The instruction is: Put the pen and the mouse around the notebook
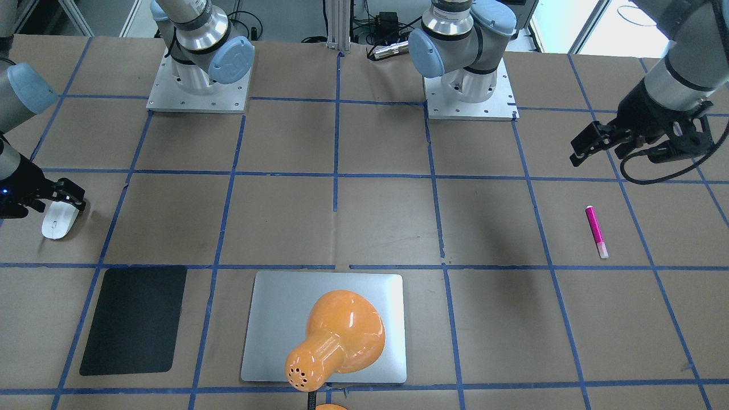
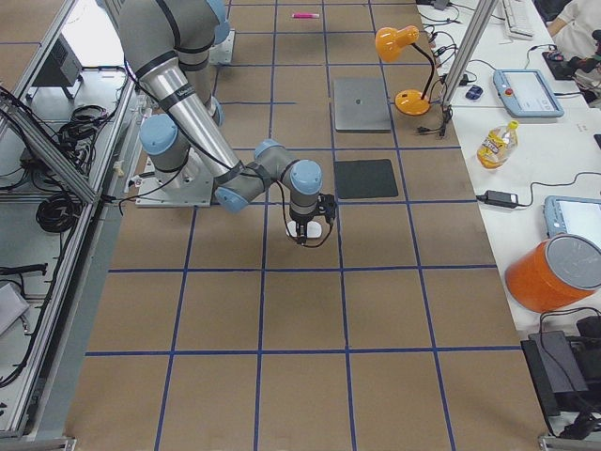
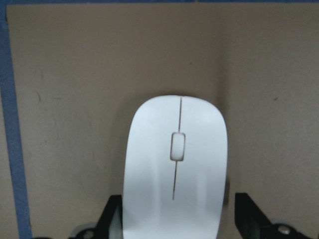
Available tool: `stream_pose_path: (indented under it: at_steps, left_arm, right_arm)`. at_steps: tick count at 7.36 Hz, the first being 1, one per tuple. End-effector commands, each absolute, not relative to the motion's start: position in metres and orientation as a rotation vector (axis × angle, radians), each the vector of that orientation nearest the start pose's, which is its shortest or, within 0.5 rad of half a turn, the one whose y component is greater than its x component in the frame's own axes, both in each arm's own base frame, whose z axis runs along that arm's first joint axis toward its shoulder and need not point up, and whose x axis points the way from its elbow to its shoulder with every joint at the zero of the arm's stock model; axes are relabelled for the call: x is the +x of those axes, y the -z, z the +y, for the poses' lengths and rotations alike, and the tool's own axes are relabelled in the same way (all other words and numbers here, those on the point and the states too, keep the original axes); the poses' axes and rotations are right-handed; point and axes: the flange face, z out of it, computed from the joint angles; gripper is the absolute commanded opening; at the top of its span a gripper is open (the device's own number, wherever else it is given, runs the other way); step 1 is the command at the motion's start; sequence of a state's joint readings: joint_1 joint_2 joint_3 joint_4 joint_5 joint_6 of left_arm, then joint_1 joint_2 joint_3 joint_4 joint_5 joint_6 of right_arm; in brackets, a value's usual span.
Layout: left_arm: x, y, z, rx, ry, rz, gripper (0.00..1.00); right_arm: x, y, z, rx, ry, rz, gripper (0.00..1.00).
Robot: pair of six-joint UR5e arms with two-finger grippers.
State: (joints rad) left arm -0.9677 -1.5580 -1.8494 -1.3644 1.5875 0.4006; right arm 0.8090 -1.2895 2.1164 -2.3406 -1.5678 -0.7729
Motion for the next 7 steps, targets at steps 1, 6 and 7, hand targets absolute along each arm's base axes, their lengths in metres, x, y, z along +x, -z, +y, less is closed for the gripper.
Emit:
stream_pose_path:
  at_steps: [1,6,7]
  left_arm:
    - [0.199,-0.321,-0.460,-0.201,-0.008,3.112,1.00]
    - [0.240,-0.227,-0.472,0.047,0.003,3.119,1.00]
    - [0.255,-0.211,-0.469,0.034,-0.015,3.133,1.00]
  right_arm:
    - [-0.233,-0.182,-0.438,0.017,-0.051,3.106,0.57]
    - [-0.171,-0.233,-0.503,0.052,0.082,3.155,0.56]
    - [-0.124,-0.241,-0.531,0.059,0.122,3.158,0.56]
